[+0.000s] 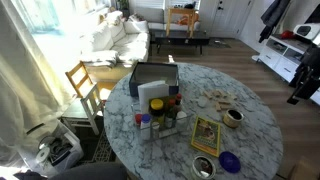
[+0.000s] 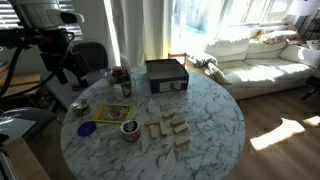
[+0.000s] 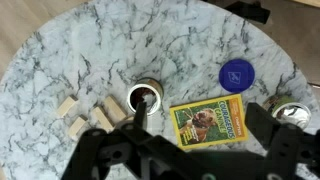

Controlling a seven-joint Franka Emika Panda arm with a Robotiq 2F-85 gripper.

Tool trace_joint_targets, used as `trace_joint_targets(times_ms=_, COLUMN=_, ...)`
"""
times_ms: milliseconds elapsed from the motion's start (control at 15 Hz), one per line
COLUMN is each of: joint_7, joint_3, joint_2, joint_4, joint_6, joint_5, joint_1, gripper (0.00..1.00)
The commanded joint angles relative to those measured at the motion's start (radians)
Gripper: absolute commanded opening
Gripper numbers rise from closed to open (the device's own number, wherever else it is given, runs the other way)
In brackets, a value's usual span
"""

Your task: Move the can to the left then put the lid on top

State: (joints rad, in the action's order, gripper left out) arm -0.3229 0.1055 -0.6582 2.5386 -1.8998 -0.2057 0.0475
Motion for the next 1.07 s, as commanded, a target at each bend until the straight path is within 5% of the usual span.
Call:
trace_joint_targets(times_ms=0, joint_7=0.005, joint_3=0.007, joint_2=0.000, joint_4=-0.002, joint_6=0.004, joint_5=-0.004, joint_1=-0.009, gripper=1.00)
trace_joint_targets(times_ms=400, joint_7=0.013, joint_3=0.005, joint_2=0.033, joint_4=-0.007, joint_6=0.012, joint_5=-0.005, joint_1=-0.008, gripper=1.00)
trace_joint_targets(times_ms=1000, joint_7=0.019, joint_3=0.042, joint_2=0.343, joint_4=-0.004, joint_6=-0.258, joint_5=0.036, joint_1=0.002, gripper=1.00)
